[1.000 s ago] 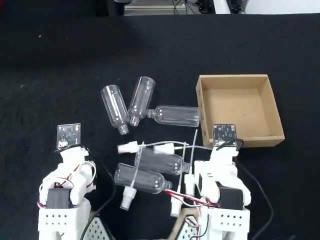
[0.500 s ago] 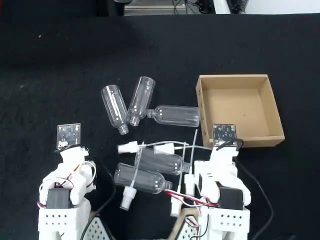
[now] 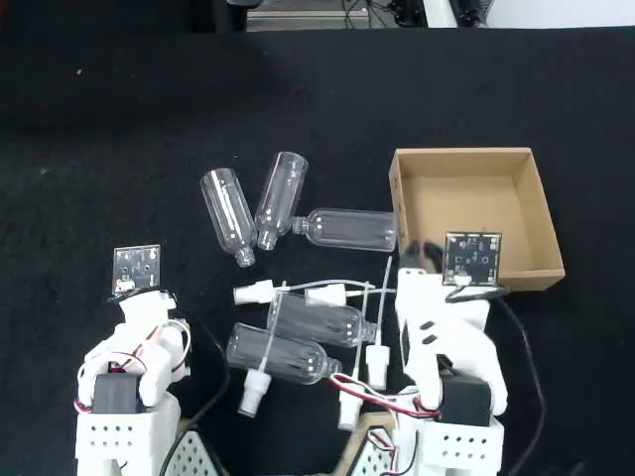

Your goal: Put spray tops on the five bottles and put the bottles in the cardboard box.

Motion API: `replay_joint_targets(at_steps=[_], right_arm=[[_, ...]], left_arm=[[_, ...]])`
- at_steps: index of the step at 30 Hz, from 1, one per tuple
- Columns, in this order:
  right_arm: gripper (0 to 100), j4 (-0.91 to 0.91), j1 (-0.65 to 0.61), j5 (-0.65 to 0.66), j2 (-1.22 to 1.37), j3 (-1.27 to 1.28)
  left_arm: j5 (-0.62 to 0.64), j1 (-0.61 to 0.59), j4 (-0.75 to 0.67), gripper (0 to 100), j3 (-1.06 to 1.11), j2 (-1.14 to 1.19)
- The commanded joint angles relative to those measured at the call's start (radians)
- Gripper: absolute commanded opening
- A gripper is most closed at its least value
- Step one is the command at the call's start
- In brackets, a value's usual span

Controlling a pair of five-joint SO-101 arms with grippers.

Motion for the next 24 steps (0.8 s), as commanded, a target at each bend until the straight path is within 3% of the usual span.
replay_joint_targets(at_steps=[1,5,8,12,16,20,24], right_arm=[[1.2,-0.176,-0.015,0.210,-0.097,-0.007],[1.1,-0.222,-0.018,0.434,-0.097,-0.021],[1.2,-0.163,-0.133,0.482,-0.096,-0.101],[1.2,0.014,-0.281,0.482,-0.091,-0.291],[1.2,0.075,-0.331,0.480,-0.025,-0.460],[1.2,0.078,-0.333,0.466,0.213,-0.596],[1.2,0.078,-0.334,0.339,0.529,-0.750]], left_arm=[[-0.002,0.005,0.005,3,0.024,-0.008],[-0.002,0.007,0.005,3,0.024,-0.008],[-0.002,0.005,0.005,3,0.024,-0.008],[-0.002,0.005,0.005,3,0.024,-0.008],[-0.002,0.004,0.005,3,0.024,-0.008],[-0.002,0.004,0.005,3,0.024,-0.008],[-0.002,0.004,0.005,3,0.024,-0.008]])
